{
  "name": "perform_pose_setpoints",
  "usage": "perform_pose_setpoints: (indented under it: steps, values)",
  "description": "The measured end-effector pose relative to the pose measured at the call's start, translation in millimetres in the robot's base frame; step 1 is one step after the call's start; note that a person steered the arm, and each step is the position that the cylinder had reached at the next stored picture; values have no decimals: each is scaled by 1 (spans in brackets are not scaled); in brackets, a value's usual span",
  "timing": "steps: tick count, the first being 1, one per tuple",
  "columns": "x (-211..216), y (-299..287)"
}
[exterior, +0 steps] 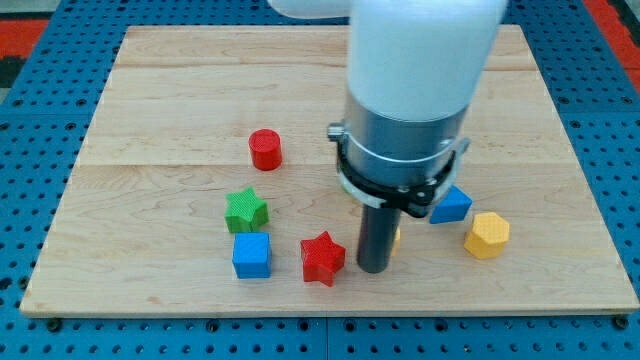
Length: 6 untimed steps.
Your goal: Push the red star closer to the yellow heart
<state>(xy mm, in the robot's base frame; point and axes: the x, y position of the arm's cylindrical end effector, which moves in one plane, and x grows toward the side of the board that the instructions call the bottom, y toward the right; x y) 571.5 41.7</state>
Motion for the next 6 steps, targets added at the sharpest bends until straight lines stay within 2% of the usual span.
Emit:
perform_pose_setpoints:
  steps: [1,2,3,4,6]
  values:
    - [21,3]
    - [45,-24]
    - [28,-63]
    - [-8,-55]
    - [0,7]
